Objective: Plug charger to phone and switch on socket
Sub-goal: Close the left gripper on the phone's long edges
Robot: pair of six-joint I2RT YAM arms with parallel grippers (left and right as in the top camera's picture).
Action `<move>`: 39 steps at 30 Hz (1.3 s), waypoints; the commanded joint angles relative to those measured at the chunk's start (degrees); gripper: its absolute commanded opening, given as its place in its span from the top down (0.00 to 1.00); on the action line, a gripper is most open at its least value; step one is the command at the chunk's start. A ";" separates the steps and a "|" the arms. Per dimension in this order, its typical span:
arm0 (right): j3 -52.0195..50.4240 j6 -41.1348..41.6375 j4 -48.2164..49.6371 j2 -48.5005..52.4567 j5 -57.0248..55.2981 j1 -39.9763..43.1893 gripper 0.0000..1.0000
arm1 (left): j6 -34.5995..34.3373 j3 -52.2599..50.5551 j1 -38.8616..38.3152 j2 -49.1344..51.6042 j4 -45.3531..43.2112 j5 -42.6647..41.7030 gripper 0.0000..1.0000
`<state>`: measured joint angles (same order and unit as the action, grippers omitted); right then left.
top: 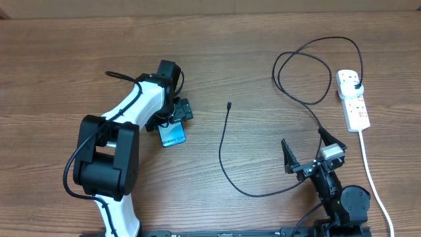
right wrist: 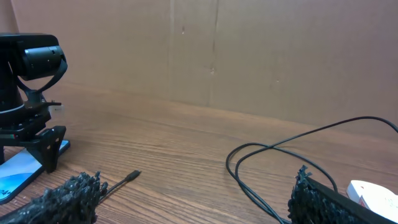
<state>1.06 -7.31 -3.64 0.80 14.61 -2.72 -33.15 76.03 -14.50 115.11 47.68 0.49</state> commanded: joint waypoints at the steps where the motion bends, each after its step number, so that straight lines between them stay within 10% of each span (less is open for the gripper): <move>1: -0.61 -0.07 0.35 -0.61 -0.17 -0.15 0.00 | -1.62 -0.55 0.79 2.05 -1.03 -2.84 0.00; 21: -0.61 -0.07 0.33 -0.61 -0.20 -0.15 0.00 | -4.11 -0.57 0.76 3.37 1.20 1.53 0.00; 39: -0.61 -0.07 0.33 -0.61 -0.17 -0.15 0.00 | -3.91 -0.48 0.79 9.73 1.75 0.96 0.20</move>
<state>1.06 -7.31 -3.64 0.80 14.61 -2.72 -36.51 78.91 -14.15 117.67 50.41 0.91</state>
